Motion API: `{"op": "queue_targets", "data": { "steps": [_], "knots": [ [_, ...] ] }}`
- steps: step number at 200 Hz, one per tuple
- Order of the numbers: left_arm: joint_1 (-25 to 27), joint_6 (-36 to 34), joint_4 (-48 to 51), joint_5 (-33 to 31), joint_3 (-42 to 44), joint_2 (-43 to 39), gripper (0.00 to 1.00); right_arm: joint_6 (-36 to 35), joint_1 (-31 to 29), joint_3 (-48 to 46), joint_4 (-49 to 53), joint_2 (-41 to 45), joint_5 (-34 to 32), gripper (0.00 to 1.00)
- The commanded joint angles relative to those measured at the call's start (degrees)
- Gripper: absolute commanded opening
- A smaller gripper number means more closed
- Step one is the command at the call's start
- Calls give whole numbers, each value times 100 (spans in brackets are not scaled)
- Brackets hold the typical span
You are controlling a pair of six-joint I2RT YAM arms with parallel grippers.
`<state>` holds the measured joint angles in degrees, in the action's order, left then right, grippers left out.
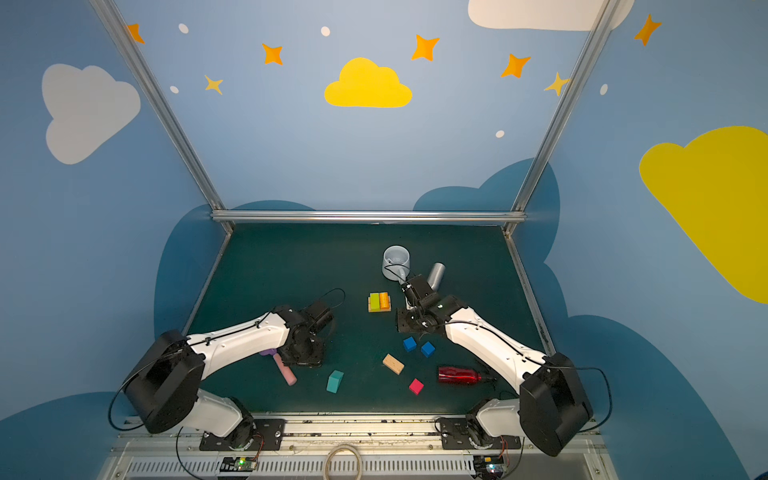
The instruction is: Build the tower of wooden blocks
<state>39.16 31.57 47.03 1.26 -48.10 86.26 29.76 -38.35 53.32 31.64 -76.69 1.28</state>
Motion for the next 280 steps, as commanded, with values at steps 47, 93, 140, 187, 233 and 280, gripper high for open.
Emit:
{"op": "queue_targets", "data": {
  "steps": [47, 93, 140, 187, 233, 280],
  "knots": [
    [13, 148, -145, -194, 90, 264, 56, 49, 27, -85, 89, -11, -80, 43],
    [13, 152, -240, -151, 11, 327, 53, 83, 29, -129, 53, -16, -84, 43],
    [17, 179, -411, 62, 71, 191, 51, 87, 25, -138, 0, -82, -58, 43],
    [17, 178, -525, 217, 129, -5, 51, 89, 29, -142, -62, -152, 0, 43],
    [13, 230, -271, -140, 73, 54, 51, 83, 29, -146, -57, -154, -5, 43],
    [13, 202, -246, -407, -33, 76, 51, 118, 29, -206, -103, -127, 3, 43]
  ]
}}
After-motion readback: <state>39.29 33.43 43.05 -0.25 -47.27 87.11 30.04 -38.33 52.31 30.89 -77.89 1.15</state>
